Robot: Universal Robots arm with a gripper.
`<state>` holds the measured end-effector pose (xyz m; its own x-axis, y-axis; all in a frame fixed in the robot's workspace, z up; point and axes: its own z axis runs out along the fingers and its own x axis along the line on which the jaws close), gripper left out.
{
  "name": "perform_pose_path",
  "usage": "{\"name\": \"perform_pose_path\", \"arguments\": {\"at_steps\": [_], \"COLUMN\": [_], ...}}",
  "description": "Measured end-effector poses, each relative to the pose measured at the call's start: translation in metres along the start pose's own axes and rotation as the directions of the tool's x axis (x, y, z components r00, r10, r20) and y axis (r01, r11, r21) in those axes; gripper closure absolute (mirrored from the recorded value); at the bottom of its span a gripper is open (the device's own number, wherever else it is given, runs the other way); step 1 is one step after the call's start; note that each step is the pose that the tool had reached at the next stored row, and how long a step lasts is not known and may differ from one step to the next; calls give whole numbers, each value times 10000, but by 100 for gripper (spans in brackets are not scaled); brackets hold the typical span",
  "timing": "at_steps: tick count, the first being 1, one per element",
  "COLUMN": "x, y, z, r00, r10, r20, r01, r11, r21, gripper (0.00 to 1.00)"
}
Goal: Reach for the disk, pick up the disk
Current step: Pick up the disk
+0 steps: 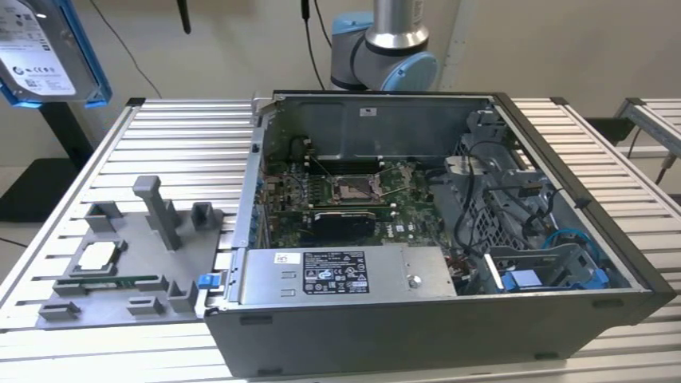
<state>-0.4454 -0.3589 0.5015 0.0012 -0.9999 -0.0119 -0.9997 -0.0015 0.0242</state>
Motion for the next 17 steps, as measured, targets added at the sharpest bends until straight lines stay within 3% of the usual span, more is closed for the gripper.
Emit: {"name": "perform_pose_path", "arguments": {"at_steps": [5,12,17], "x": [0,-2,-2], "y": [4,8,7], "z": [-34,-158,-160], "r00": [10000,10000,10000], "r10": [0,0,-1], "r20": [0,1,13], "r01": [0,0,1], "r11": [10000,10000,10000], "r21": [0,2,2], "gripper": [100,100,100]}}
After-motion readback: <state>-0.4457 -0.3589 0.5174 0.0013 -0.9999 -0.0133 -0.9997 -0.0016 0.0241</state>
